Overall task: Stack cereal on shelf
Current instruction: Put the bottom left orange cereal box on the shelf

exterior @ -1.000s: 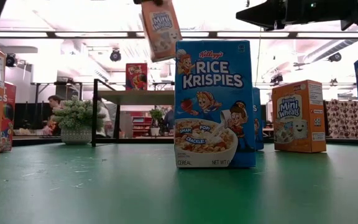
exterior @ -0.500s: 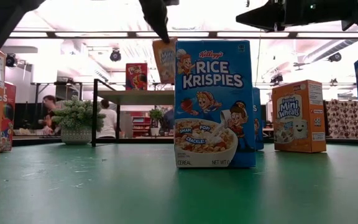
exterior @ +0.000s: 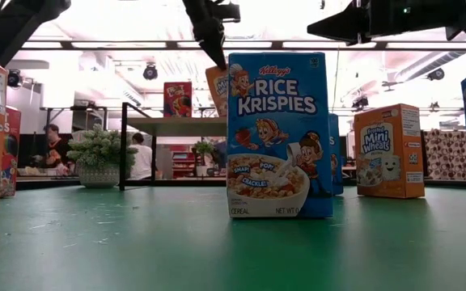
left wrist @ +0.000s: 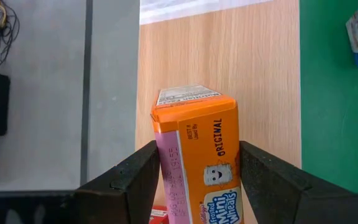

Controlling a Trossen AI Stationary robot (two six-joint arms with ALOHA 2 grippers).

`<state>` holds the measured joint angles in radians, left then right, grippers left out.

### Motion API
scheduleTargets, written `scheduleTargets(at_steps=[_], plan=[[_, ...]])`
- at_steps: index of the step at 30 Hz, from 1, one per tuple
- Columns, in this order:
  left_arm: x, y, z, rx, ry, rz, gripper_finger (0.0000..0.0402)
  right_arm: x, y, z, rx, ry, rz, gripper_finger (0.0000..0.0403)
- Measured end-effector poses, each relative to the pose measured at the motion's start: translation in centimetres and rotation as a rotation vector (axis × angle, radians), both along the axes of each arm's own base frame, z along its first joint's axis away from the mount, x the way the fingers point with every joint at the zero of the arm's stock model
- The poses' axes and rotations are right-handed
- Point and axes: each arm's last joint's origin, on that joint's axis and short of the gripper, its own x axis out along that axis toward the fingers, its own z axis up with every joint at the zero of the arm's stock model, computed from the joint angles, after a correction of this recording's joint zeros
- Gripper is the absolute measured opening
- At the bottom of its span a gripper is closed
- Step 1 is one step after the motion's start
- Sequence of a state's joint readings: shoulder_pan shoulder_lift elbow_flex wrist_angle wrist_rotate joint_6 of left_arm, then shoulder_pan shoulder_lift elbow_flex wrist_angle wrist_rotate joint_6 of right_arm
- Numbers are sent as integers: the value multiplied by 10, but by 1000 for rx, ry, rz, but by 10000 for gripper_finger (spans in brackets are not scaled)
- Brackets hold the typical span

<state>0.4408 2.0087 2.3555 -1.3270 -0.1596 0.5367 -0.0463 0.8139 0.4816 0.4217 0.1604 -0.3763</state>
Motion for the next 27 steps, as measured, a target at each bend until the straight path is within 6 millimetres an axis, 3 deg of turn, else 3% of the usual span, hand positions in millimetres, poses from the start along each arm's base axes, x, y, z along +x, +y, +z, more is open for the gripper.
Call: scheduleTargets(at_steps=[11, 27], plan=[[7, 4, -11, -33, 19, 12, 197, 0, 0, 0, 2, 0, 0, 12], [7, 5, -10, 7, 24, 17, 262, 0, 0, 0, 1, 3, 1, 12]])
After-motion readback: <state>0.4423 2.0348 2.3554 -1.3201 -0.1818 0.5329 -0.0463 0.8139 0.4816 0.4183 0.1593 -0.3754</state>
